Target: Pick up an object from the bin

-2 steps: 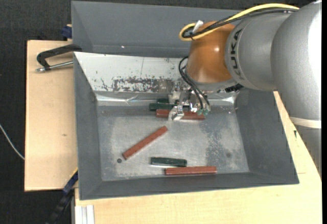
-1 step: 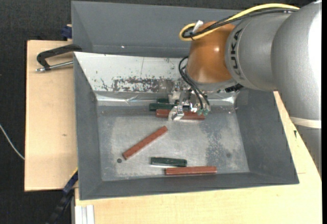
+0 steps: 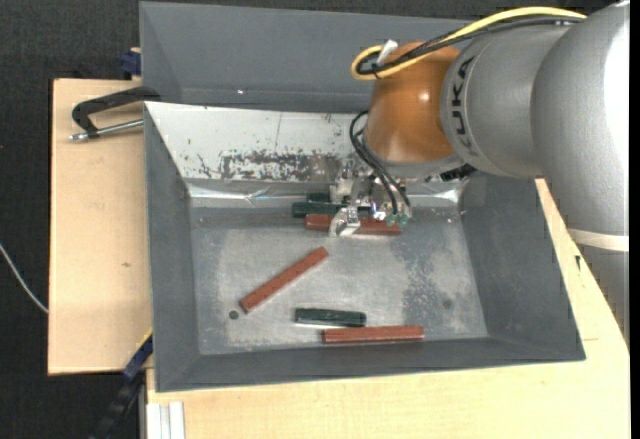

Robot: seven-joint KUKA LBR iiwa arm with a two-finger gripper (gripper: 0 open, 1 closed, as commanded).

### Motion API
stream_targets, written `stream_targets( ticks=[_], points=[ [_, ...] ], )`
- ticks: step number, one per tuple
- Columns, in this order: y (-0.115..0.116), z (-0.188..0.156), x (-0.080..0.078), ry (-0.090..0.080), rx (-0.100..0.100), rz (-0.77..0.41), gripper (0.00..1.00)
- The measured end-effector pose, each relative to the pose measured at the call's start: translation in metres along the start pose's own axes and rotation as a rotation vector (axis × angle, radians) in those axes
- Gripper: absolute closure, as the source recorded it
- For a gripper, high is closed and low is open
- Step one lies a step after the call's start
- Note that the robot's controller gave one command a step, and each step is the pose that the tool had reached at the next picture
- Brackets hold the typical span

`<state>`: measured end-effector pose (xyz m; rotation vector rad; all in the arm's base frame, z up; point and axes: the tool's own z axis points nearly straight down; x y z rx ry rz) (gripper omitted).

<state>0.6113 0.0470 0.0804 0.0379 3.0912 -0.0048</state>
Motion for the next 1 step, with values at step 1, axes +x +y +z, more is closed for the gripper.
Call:
stream_targets(
  ticks=[1],
  points=[
    [0.0, 0.0, 0.0, 0.0, 0.0, 0.0, 1.0]
  ],
)
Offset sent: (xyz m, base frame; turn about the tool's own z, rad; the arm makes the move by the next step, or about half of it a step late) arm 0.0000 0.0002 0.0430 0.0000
